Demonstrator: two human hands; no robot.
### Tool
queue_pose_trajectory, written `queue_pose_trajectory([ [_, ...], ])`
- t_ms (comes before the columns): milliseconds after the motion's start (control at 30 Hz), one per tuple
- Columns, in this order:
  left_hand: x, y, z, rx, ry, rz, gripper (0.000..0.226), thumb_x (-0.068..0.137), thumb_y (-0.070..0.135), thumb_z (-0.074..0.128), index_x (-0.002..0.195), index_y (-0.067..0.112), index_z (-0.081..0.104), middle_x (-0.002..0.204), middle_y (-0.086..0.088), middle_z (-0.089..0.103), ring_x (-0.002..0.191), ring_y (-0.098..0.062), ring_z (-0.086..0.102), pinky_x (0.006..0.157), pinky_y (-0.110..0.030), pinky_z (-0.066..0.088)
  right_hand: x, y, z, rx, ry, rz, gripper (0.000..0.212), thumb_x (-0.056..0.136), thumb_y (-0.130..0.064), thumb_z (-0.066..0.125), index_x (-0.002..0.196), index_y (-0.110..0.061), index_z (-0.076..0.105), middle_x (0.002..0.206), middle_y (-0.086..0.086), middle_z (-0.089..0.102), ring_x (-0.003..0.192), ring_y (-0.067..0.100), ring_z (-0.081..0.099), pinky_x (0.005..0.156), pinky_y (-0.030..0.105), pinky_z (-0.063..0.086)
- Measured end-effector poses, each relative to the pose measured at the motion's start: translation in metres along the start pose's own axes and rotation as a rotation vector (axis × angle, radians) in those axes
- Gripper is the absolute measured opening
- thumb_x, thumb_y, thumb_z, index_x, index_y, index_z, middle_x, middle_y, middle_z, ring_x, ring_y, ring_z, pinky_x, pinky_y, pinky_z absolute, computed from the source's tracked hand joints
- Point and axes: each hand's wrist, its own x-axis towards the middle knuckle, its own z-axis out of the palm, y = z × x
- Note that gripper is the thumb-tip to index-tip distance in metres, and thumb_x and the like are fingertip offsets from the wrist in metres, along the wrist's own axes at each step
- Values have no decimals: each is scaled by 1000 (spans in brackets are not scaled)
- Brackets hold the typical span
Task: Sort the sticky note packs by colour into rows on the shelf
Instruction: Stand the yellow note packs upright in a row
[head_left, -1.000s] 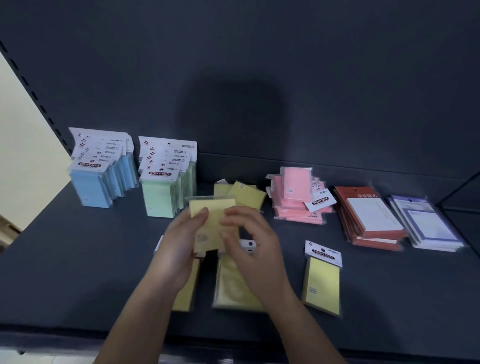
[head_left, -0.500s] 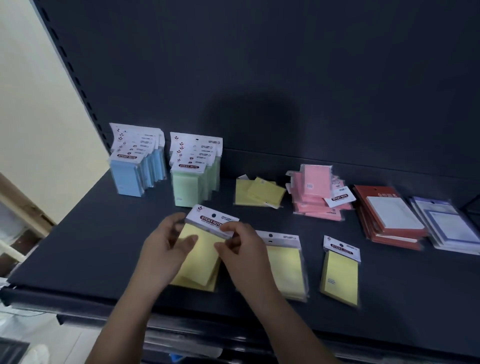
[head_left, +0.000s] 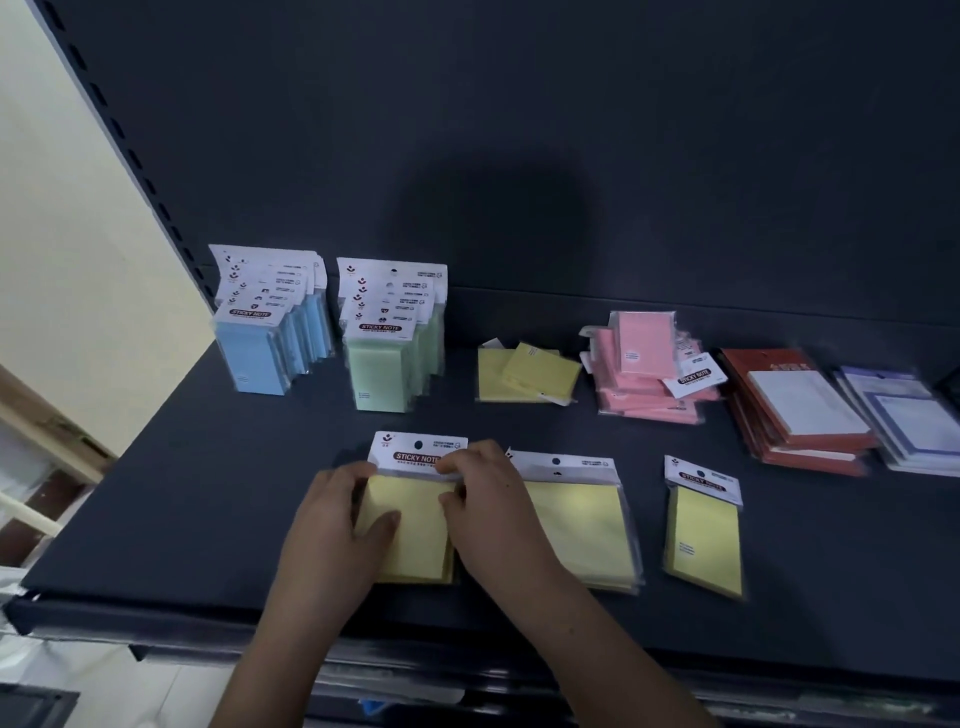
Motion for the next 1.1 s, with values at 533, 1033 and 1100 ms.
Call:
queue_pose_trajectory([
  [533,15,24,6,159,102,66,64,85,28,64,139,10,33,130,-8,47,121,-26,40,94,-38,37,19,13,-24,-42,139,-19,35,90,-10,54,124,-11,53,130,1,39,123,13,35,97,9,20],
  [1033,103,90,106,225,-146,343,45,96,23,43,137,7,36,133,-13,48,124,-29,40,100,-35,31,46,63,-58,563,208,367,46,86,-4,52,132,-10,46,125,3,53,109,10,48,94,24,41],
  [1100,100,92,109,-6,-85,283,39,94,22,50,128,5,46,124,-13,52,116,-28,47,94,-33,37,44,66,-56,610,215,364,45,85,-2,52,129,-10,49,123,3,55,110,11,51,91,22,40],
])
